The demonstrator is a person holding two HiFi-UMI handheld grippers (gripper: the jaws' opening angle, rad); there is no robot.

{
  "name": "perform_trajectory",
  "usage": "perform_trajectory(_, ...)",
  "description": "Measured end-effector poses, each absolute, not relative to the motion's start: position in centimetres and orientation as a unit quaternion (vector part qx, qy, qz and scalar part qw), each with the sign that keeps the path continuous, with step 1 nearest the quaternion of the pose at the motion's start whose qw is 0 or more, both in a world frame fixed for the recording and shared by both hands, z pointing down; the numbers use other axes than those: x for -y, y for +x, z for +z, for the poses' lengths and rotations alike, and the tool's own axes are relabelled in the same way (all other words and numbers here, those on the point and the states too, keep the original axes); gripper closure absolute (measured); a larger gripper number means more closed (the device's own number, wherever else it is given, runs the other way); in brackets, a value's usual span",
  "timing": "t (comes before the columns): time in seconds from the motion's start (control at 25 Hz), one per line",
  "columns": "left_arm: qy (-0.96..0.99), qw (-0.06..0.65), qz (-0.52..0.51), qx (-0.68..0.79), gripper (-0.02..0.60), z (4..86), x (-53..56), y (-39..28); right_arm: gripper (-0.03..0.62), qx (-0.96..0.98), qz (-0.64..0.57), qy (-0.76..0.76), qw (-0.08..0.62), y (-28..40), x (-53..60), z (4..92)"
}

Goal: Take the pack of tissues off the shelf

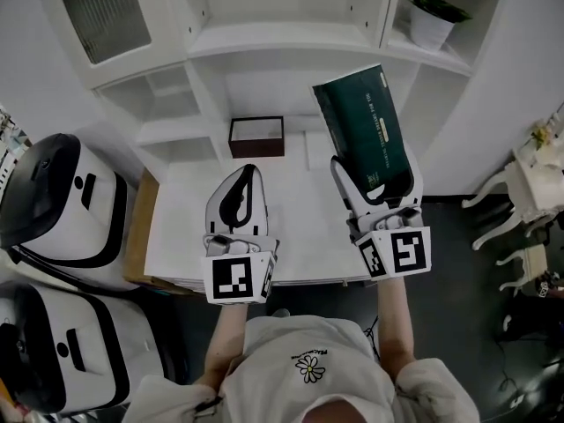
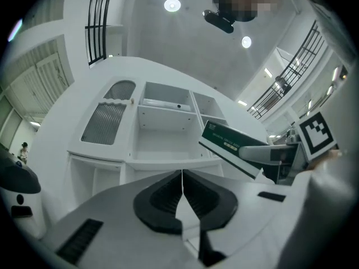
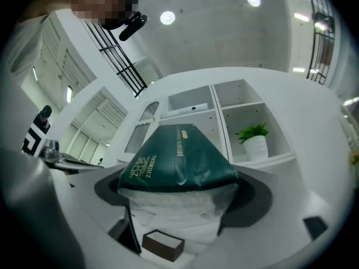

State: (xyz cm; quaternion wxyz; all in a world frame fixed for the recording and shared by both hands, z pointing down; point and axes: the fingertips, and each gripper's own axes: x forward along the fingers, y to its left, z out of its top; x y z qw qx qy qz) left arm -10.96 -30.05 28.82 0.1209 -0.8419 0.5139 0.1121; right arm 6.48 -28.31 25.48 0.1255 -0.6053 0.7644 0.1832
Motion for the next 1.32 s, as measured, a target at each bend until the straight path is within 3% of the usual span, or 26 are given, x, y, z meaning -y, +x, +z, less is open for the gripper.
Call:
perform_trajectory(0.4, -0.842, 0.100, 0.080, -0.524, 0.580, 32.2, 29.2, -10.5, 0.134, -0.782, 0.123, -0.594, 0.145, 5.4, 25.9, 30.1)
perform_trajectory(1.32, -0.839, 0.091, 0.077, -0.531, 0.581, 32.5, 29.8, -10.8, 0.134, -0.790, 0.119, -0.584, 0.143, 5.0, 26.4, 29.9)
